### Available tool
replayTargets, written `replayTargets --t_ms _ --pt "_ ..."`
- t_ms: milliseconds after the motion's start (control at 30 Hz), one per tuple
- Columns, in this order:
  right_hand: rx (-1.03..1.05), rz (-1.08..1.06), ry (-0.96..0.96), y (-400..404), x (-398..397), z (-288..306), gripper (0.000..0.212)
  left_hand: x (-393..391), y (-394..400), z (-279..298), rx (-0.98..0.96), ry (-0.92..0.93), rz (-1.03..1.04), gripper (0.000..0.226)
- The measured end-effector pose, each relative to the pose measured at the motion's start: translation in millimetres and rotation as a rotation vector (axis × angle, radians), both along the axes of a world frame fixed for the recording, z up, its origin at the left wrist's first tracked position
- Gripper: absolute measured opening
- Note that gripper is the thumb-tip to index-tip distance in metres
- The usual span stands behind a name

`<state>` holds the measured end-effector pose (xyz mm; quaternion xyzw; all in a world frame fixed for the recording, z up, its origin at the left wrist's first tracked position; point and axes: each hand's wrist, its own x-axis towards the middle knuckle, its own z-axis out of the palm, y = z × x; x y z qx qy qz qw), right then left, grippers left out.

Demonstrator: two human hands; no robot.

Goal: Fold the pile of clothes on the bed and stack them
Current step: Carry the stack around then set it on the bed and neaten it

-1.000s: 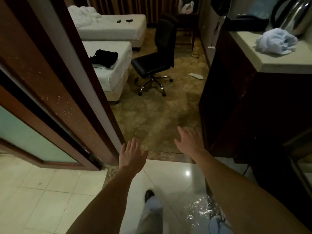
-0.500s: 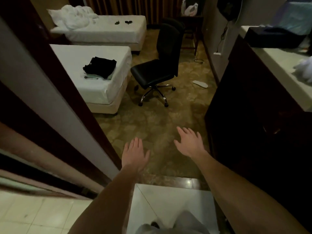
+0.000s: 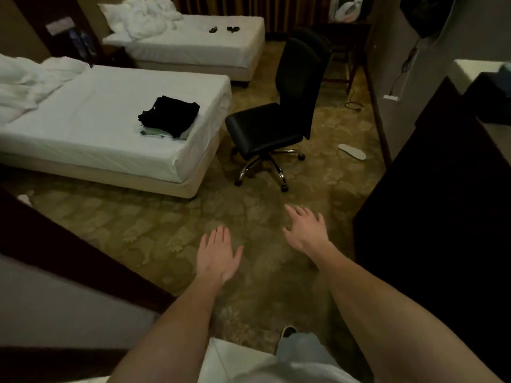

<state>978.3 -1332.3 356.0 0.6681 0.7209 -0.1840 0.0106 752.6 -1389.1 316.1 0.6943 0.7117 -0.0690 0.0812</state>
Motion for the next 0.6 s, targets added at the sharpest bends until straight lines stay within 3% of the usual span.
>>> replayTargets --t_ms 300,600 --pt "-0.014 0.141 -0.005 138 1 2 0.071 15 110 8 -0.003 -0.010 0.143 0.076" --pt "-0.001 0.236 -0.002 276 -55 -7 0.070 -34 224 -12 -0.017 -0.045 0.273 0.076"
